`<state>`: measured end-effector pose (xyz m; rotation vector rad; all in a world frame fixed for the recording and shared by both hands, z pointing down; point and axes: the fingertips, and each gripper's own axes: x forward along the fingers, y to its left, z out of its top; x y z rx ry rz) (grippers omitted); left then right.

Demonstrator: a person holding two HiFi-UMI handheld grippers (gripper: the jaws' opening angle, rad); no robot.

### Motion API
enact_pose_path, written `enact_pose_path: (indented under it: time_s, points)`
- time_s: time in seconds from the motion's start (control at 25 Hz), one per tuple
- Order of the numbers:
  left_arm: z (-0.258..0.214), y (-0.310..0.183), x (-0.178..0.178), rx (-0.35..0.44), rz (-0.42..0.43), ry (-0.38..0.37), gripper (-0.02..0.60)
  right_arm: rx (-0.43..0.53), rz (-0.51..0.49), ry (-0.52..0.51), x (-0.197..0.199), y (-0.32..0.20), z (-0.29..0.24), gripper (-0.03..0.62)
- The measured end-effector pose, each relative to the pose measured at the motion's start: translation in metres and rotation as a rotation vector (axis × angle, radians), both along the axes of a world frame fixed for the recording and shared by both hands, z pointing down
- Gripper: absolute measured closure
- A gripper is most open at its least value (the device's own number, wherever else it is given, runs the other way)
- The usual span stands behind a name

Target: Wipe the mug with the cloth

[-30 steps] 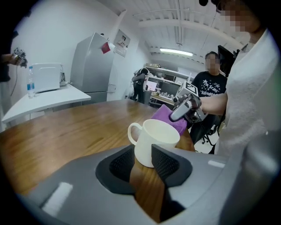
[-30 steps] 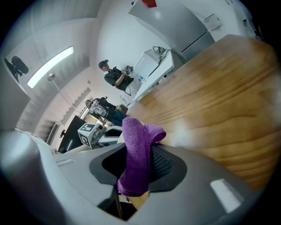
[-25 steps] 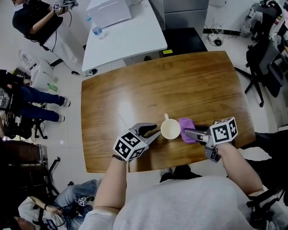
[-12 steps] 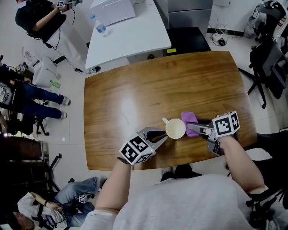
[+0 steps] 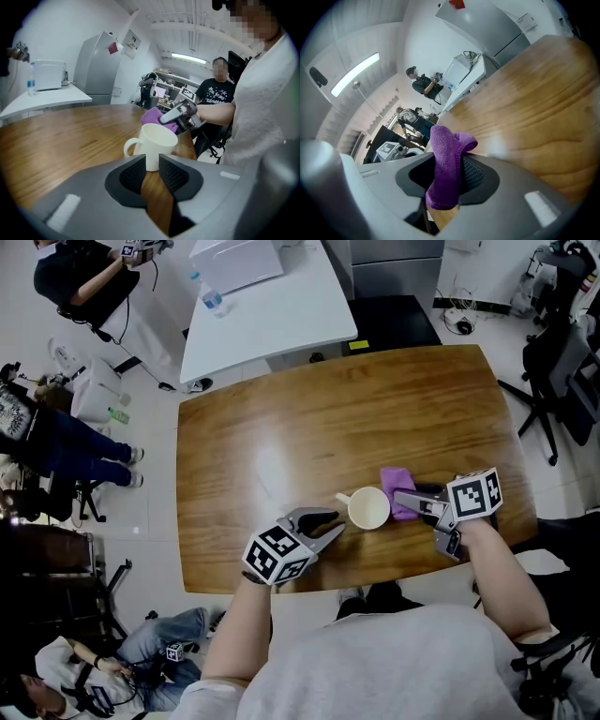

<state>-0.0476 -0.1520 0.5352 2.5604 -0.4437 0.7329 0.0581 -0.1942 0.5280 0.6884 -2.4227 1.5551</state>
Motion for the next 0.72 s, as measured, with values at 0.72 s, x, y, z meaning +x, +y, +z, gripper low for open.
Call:
enact_pose_path:
  time_s: [0.72]
  points:
    - [-0.006, 0.001, 0.009, -0.045, -0.006, 0.028, 0.508, -0.036, -0.073, 0.126, -0.005, 0.012, 0.049, 0.461]
